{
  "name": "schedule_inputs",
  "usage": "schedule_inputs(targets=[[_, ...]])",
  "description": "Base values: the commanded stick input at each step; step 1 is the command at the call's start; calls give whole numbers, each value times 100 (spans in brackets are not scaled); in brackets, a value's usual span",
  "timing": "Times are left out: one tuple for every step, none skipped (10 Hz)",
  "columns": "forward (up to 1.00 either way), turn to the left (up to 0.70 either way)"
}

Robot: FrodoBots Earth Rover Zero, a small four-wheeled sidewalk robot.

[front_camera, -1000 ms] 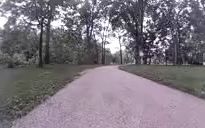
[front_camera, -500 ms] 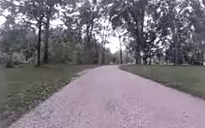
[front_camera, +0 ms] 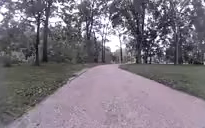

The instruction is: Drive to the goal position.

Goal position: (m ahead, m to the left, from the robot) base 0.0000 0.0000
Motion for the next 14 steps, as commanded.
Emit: schedule_inputs(targets=[[70, 4], [70, 2], [70, 1], [70, 1], [70, 1], [70, 1], [70, 1], [70, 1], [70, 1], [70, 1], [70, 1], [70, 1], [70, 1], [70, 1]])
